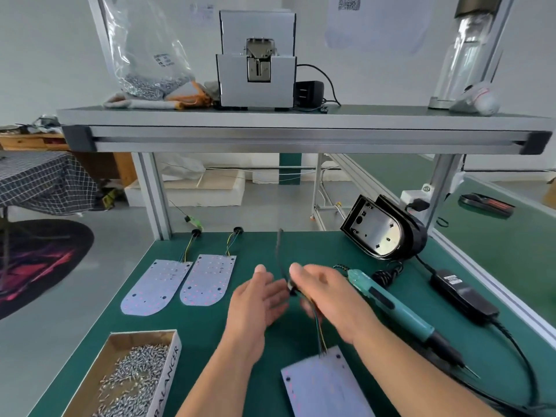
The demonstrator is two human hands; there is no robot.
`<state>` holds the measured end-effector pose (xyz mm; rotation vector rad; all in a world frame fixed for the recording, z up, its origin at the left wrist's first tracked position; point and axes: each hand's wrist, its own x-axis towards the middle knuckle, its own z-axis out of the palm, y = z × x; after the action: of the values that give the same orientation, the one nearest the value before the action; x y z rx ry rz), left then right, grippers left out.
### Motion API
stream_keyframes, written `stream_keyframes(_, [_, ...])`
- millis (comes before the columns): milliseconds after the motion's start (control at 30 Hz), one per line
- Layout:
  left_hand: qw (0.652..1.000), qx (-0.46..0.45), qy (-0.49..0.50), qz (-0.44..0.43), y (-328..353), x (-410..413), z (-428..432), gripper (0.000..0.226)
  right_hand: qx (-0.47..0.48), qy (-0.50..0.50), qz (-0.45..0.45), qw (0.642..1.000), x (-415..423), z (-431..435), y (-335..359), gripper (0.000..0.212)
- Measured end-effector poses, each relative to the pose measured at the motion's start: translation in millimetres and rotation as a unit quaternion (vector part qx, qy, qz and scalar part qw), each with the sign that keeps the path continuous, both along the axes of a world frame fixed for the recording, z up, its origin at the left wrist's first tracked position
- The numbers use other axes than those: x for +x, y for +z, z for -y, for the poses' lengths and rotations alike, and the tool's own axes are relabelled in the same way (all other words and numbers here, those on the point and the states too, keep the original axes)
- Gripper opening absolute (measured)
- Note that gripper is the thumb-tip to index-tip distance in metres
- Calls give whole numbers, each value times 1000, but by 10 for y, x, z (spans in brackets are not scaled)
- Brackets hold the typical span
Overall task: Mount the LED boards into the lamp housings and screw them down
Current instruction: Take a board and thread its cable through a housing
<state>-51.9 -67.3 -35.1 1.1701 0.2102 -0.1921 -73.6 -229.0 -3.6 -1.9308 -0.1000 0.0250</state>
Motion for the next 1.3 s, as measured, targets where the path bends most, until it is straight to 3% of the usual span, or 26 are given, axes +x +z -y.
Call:
stream_keyframes(67, [996, -59, -73, -6, 4, -24, 26, 39, -16, 24, -17, 999, -237, -52, -15, 43])
stream_keyframes(200, [988, -148, -38, -2, 14, -109, 130, 17, -17, 23, -78, 997, -504, -57, -102, 28])
stream_keyframes(400, [988, -144, 7, 48, 71, -186, 240, 17, -73, 31, -121, 989, -583, 95, 30, 41])
stream_keyframes(600, [985, -144, 37, 86, 149, -167, 237, 17, -86, 58, -93, 990, -614, 170, 74, 34])
stream_keyframes(800, [978, -165, 84, 93, 176, -80, 143, 21, -143, 83, -54, 985, -724, 165, 33, 43])
stream_keyframes(1100, [982, -124, 112, 90, 142, -61, 152, 17, -221, 159, -43, 961, -750, 478, 158, 36])
stream_keyframes(1300, [986, 24, 67, 149, 176, -31, 162, 19, -252, 87, -34, 963, -678, 645, -10, 37])
